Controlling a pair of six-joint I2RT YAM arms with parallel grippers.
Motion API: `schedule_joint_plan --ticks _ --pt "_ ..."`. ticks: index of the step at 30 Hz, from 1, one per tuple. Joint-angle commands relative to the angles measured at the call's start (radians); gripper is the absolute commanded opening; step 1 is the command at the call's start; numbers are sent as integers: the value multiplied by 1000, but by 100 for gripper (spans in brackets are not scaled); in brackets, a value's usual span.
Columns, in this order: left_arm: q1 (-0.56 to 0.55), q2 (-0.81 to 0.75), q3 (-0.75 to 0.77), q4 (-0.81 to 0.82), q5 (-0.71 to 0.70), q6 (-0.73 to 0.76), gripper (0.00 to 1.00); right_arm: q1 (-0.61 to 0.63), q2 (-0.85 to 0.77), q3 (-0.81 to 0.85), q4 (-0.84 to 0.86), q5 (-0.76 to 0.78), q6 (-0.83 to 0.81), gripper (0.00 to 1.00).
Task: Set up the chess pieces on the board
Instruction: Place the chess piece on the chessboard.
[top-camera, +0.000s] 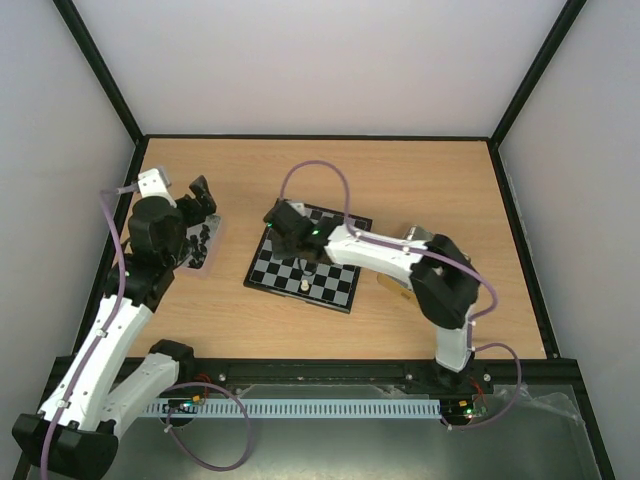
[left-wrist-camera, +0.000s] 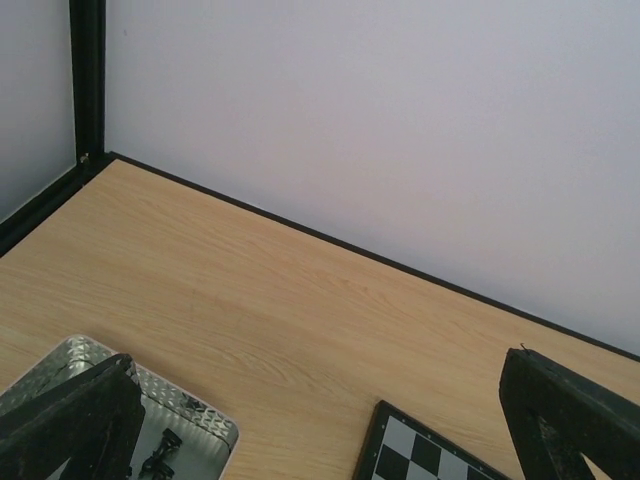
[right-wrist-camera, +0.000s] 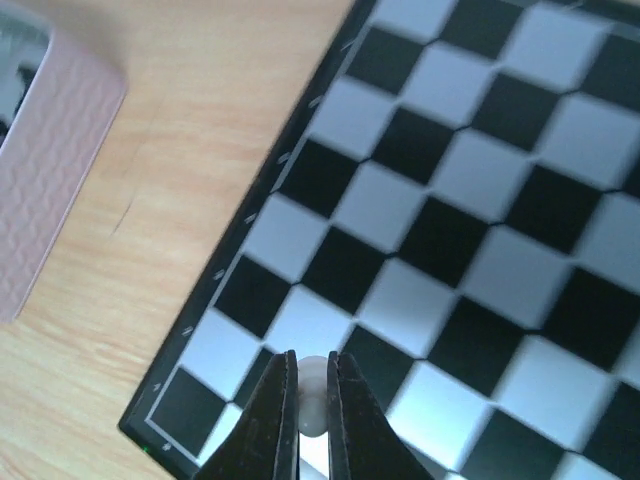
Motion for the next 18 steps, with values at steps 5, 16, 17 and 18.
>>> schedule_joint_plan --ticks 5,16,17,18 --pt "9 -15 -13 -8 -53 -17 99 89 197 182 -79 -21 -57 4" --pt "10 -11 -15 -5 -49 -19 99 104 309 274 -94 -42 -59 4" --pt "9 -11 -16 -5 -50 -19 99 105 316 279 -96 -48 -59 4" --pt "10 -11 -16 -5 -51 -19 99 107 325 283 -96 -53 -59 4"
